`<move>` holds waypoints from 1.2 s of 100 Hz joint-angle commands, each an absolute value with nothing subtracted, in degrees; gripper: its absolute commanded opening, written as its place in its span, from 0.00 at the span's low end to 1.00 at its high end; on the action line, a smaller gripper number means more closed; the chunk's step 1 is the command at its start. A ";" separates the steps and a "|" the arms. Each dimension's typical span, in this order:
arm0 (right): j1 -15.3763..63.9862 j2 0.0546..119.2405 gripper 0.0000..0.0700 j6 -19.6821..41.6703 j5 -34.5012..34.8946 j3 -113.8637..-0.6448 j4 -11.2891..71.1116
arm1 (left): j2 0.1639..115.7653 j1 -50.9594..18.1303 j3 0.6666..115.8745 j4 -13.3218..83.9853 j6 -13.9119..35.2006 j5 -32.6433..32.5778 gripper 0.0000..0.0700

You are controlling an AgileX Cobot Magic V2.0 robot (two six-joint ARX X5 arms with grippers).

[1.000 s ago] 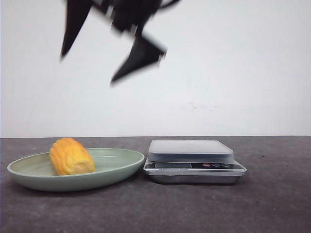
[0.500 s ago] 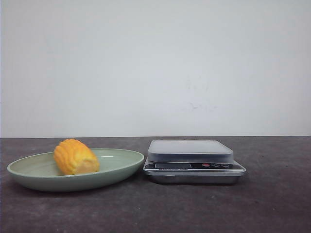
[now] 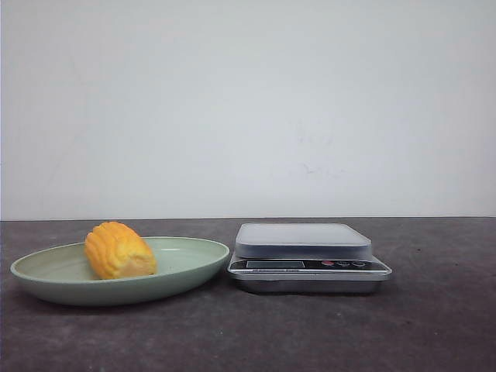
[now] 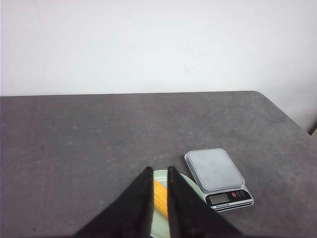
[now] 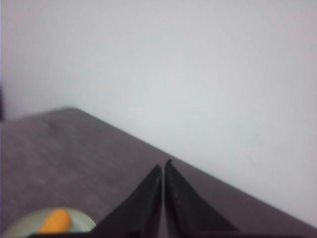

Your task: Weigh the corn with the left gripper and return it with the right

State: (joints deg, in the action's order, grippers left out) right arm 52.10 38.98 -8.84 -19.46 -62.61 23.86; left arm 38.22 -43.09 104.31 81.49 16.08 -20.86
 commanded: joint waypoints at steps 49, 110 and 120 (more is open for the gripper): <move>52.69 36.49 0.00 -9.43 -19.75 -63.33 25.71 | 38.33 -43.53 105.65 84.44 15.90 -21.02 0.00; 44.77 35.62 0.00 -9.43 -18.90 -61.45 26.85 | 38.33 -43.53 105.65 84.47 15.90 -20.99 0.00; 40.16 34.39 0.00 -9.45 -14.44 -56.84 24.56 | 38.33 -43.53 105.65 84.44 15.90 -21.02 0.00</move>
State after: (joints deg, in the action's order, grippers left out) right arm 41.85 34.39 -9.17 -17.37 -59.31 25.98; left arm 38.20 -43.09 104.33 81.49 16.08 -20.86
